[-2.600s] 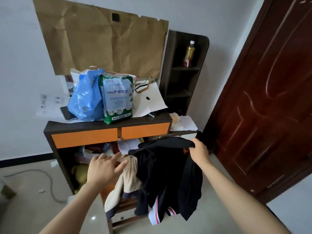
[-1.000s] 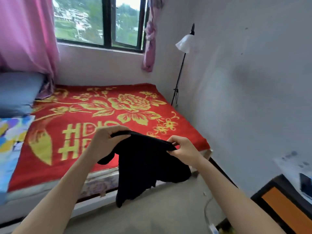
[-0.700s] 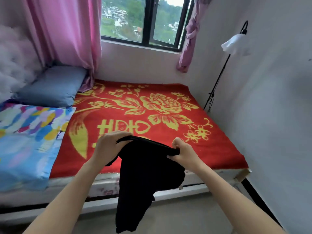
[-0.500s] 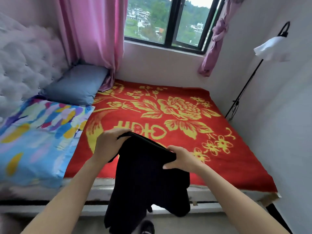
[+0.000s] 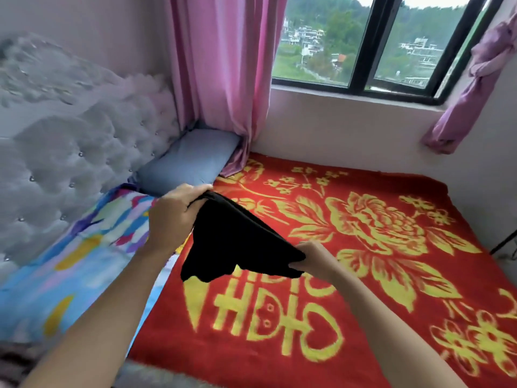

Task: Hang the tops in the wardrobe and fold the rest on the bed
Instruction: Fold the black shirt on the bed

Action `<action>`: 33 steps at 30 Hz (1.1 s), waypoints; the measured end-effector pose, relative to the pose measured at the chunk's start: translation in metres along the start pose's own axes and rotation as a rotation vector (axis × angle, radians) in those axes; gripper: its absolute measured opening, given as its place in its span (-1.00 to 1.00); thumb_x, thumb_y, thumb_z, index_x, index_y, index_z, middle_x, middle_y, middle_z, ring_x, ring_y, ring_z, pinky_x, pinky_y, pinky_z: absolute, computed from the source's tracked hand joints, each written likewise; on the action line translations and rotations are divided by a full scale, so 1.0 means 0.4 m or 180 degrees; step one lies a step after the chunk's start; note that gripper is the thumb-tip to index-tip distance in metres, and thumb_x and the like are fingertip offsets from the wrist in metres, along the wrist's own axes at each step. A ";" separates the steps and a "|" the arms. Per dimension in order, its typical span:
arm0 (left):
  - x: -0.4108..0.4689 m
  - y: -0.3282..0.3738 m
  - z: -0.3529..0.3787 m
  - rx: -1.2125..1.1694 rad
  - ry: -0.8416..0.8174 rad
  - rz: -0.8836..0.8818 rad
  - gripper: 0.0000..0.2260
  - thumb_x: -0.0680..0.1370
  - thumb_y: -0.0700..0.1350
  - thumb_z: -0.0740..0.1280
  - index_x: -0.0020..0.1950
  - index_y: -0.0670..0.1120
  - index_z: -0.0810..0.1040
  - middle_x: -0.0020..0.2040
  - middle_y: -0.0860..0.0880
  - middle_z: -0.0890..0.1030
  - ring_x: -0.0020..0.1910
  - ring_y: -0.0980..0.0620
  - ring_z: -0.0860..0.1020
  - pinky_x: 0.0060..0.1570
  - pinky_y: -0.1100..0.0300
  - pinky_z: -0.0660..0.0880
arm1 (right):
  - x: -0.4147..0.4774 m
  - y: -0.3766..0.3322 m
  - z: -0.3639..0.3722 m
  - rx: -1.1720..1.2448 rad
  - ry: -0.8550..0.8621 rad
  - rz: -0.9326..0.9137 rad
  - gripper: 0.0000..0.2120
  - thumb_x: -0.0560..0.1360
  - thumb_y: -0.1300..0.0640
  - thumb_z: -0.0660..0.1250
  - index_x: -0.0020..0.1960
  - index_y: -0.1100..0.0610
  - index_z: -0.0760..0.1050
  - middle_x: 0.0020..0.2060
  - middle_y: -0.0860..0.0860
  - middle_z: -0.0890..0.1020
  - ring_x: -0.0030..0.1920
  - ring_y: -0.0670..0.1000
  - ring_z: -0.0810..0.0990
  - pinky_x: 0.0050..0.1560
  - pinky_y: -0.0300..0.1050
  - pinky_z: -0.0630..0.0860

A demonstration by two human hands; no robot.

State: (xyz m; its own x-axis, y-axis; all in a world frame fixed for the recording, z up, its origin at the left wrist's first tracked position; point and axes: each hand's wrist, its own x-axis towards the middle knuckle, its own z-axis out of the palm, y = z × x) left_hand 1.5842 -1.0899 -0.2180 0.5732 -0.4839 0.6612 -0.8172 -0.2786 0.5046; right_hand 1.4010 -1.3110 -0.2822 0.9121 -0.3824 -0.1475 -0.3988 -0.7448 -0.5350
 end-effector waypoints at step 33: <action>0.078 -0.379 0.102 -0.0419 -0.1001 -0.1084 -0.68 0.39 0.00 0.29 0.00 -0.12 0.68 -0.08 -0.11 0.69 -0.05 -0.04 0.62 0.02 0.11 0.45 | 0.200 0.097 0.006 0.1352 0.1311 0.0710 -0.74 0.58 0.15 0.23 -0.28 0.16 0.39 -0.42 -0.01 0.40 -0.47 -0.17 0.33 -0.44 -0.31 0.23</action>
State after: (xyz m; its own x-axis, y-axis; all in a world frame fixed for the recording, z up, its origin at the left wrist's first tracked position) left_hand 1.7236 -1.0964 -0.2966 0.7444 -0.6165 0.2566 -0.5601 -0.3672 0.7426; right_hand 1.4586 -1.3691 -0.3166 0.6664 -0.7455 -0.0065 -0.4256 -0.3733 -0.8243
